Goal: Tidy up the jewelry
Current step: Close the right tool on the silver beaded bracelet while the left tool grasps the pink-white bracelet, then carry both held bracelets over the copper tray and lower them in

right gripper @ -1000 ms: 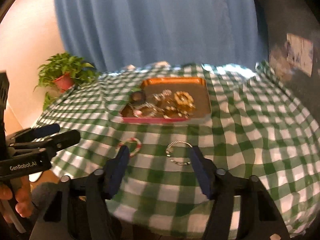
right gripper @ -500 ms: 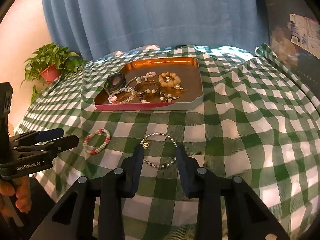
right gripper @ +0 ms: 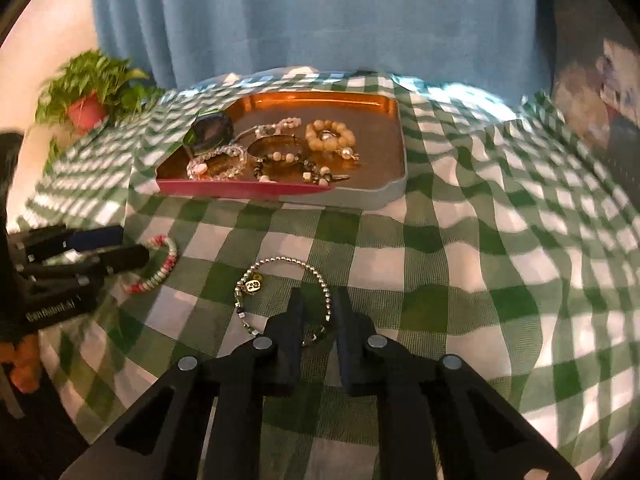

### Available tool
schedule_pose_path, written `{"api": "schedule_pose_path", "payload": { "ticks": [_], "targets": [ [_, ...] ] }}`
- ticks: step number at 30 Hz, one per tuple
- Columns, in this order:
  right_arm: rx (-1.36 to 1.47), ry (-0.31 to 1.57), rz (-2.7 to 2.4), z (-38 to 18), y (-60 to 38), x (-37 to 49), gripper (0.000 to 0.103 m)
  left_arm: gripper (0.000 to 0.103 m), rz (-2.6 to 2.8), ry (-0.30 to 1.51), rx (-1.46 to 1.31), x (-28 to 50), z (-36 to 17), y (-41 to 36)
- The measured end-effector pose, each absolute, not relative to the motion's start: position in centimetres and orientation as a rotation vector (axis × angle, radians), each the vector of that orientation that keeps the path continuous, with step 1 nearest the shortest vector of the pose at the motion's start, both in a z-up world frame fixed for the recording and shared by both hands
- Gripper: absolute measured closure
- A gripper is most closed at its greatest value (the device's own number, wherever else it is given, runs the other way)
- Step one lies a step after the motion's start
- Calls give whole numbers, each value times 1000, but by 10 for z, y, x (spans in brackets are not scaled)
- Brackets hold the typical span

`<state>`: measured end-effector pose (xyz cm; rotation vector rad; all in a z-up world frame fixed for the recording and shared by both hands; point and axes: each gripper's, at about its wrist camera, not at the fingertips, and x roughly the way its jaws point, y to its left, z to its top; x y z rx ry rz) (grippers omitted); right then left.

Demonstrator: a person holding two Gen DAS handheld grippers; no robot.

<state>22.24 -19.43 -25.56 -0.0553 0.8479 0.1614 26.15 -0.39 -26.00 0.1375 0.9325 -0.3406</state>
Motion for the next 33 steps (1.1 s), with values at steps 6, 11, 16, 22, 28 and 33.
{"api": "schedule_pose_path", "payload": {
  "ticks": [6,11,16,22,28,33],
  "targets": [
    [-37,858,159,-256,-196,225,100,97,-406,948,61,258,-253,3],
    [53,844,174,-252,-209,220,101,97,-406,908,-6,250,-234,13],
    [79,807,188,-237,-210,211,101,97,-404,914,-37,247,-229,15],
    [75,792,209,-223,-201,201,101,97,-405,913,-33,236,-220,9],
    [75,773,216,-207,-197,186,101,97,-384,905,-10,224,-202,2],
    [56,745,212,-187,-193,171,100,97,-362,885,7,210,-179,3]
  ]
}}
